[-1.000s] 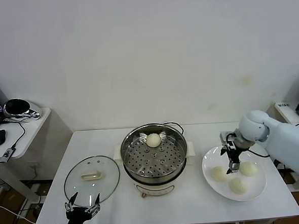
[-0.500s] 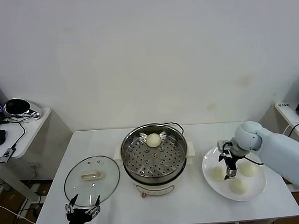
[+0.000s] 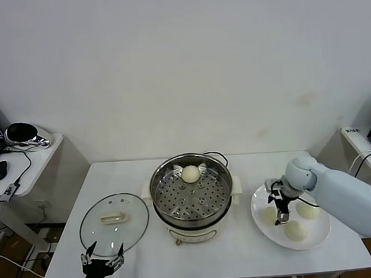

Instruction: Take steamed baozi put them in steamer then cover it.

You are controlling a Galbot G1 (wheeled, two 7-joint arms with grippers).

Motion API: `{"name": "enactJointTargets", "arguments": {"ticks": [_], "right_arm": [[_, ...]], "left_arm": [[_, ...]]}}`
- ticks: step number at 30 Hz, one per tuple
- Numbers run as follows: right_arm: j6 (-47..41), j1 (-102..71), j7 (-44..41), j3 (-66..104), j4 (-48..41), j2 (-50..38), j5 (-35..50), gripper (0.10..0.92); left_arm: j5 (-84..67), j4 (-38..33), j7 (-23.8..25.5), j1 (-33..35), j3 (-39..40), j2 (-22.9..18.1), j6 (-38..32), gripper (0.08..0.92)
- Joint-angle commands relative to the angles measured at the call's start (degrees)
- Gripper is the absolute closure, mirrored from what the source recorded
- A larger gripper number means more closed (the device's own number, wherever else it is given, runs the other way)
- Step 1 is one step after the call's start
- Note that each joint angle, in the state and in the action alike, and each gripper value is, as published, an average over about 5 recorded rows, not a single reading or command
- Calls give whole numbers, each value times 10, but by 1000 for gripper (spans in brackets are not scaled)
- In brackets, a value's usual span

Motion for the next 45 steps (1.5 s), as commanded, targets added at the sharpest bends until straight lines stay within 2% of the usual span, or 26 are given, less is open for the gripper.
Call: {"name": "enactJointTargets", "arguments": {"ticks": [1, 6, 11, 20, 32, 38, 45], "right_arm": [[6, -5, 2, 2, -8, 8, -8, 203], [6, -9, 1, 4, -9, 8, -8, 213], [5, -14, 3, 9, -8, 5, -8, 296], [3, 9, -3, 9, 6, -18, 11, 371], [-32, 262, -56, -137, 73, -66, 131, 389], [-53, 445, -80, -264, 64, 4, 215, 388], [-82, 509, -88, -281, -15, 149, 279, 384]], "left_arm": [[0, 1, 0, 1, 0, 0, 0, 177], [0, 1, 0, 1, -1, 0, 0, 177], [1, 1, 0, 1, 0, -1, 0, 177], [2, 1, -1, 0, 0, -1, -1, 177], [11, 6, 1, -19, 8, 0, -2, 177], [6, -1, 0, -25, 4, 4, -2, 177], [7, -4, -1, -28, 1, 7, -2, 177]]}}
